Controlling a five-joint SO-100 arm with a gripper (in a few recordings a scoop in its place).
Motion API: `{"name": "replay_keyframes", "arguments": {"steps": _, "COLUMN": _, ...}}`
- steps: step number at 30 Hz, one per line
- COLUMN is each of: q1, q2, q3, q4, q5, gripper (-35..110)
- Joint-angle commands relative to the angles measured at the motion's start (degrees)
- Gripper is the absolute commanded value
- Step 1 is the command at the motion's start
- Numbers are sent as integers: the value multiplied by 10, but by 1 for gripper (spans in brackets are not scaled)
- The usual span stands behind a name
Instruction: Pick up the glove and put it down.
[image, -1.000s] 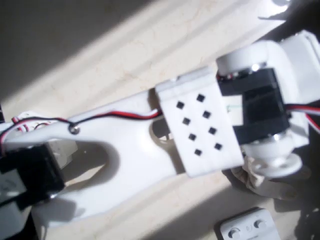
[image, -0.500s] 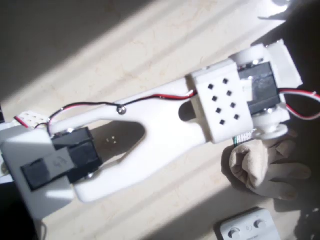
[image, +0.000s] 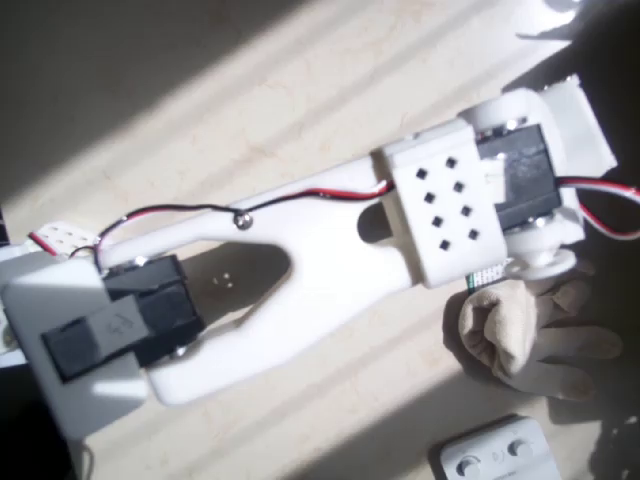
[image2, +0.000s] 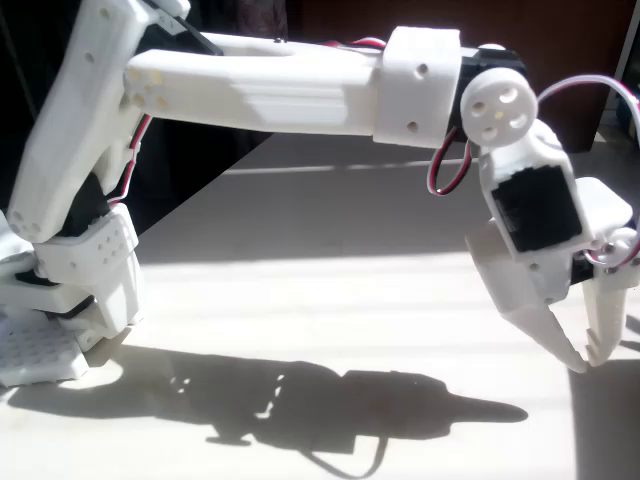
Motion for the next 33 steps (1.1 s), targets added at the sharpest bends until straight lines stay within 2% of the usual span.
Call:
{"name": "replay_keyframes", "arguments": {"steps": 1, "q1": -3, "q2": 11, "q3": -4, "q4": 0, "q5": 3, "gripper": 1}}
{"name": "replay_keyframes", "arguments": {"steps": 8, "q1": -3, "q2": 33, "q3": -2, "q4": 0, "q5": 3, "gripper": 1}}
{"name": "replay_keyframes", "arguments": {"steps": 15, "q1": -3, "q2": 172, "q3": 47, "q4": -7, "q5": 4, "gripper": 1}}
{"name": "replay_keyframes", "arguments": {"steps": 33, "q1": -2, "q2": 712, "q3": 593, "q4": -8, "q5": 4, "gripper": 1}}
